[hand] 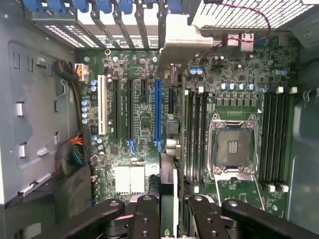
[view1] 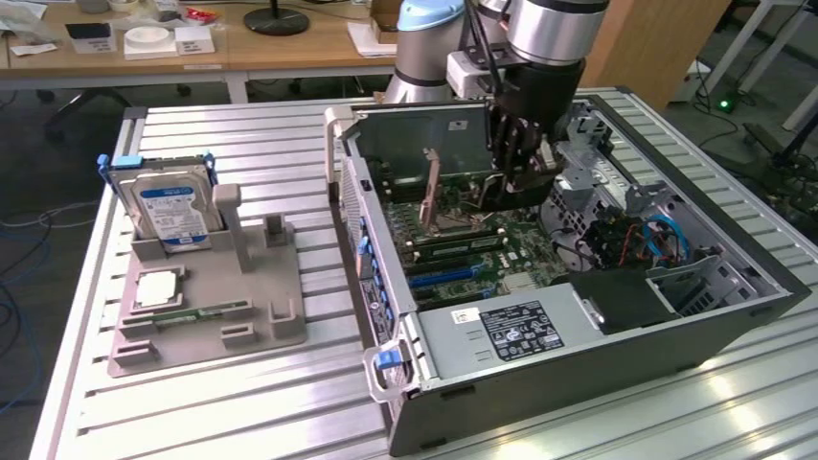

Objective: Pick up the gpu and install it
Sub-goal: 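Insert the gpu into the slot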

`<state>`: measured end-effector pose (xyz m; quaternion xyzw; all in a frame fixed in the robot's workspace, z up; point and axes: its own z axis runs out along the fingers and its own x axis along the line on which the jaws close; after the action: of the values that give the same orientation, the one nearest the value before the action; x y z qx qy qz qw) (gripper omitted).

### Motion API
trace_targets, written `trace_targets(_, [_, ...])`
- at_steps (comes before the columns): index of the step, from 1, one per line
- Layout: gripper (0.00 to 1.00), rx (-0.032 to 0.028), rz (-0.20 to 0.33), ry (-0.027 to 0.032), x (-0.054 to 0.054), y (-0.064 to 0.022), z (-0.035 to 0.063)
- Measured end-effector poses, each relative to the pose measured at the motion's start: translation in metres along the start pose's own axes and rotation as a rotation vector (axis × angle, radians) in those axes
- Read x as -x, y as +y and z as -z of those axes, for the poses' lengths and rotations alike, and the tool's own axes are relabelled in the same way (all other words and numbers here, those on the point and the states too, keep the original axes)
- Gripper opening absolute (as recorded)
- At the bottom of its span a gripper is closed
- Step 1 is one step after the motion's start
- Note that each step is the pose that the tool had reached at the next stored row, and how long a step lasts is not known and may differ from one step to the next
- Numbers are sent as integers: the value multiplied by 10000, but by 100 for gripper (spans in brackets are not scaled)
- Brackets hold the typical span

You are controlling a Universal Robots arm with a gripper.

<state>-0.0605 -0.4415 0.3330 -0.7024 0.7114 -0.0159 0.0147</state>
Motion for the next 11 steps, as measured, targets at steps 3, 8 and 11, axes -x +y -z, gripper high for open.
trace_targets(3, [27,0,-133,5,-5,16,-40])
trace_targets(8, [27,0,-159,7,-10,73,-89])
trace_targets(11, [27,0,-158,6,-19,110,-102])
